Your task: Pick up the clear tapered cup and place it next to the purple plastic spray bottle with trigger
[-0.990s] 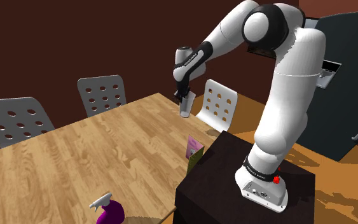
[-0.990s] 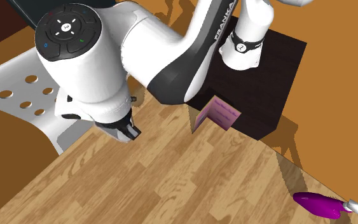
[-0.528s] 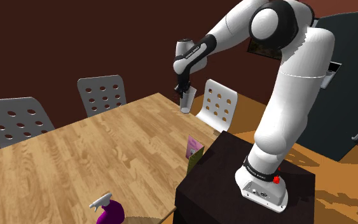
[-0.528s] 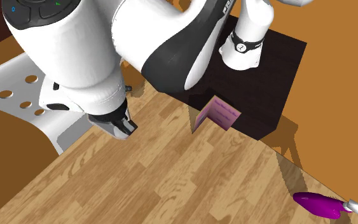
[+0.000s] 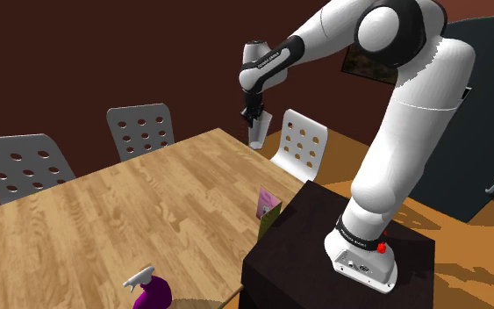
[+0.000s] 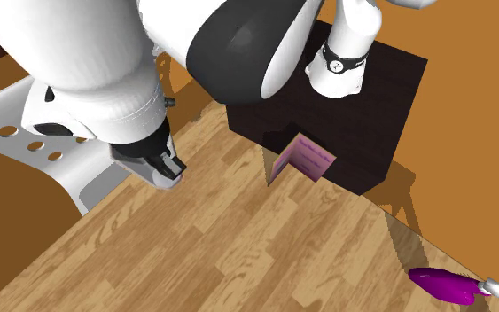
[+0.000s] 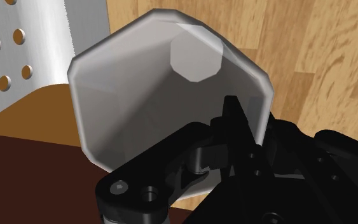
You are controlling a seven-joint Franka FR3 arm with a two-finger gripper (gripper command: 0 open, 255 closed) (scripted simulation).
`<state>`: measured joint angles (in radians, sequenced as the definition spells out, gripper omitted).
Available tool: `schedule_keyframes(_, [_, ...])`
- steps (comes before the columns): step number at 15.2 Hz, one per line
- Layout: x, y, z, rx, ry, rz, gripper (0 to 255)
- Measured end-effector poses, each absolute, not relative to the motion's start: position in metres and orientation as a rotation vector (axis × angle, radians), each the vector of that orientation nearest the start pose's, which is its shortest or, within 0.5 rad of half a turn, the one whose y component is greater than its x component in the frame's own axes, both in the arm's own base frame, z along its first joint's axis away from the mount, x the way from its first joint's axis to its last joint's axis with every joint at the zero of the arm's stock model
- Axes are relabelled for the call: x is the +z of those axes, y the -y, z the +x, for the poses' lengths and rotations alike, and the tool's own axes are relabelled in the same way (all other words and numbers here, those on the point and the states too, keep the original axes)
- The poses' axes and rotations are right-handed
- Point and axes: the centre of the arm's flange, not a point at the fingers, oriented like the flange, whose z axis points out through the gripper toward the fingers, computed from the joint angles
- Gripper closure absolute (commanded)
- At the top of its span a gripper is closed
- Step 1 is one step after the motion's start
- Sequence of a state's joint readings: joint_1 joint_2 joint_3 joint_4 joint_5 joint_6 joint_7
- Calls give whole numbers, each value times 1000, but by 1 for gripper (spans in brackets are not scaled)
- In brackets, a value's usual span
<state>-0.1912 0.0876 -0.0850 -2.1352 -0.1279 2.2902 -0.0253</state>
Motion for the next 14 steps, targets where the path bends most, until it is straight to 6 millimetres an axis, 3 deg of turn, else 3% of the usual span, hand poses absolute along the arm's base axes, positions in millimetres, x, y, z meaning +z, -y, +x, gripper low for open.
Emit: schedule_keyframes(14, [446,157,540,-83,-275,-3244,255])
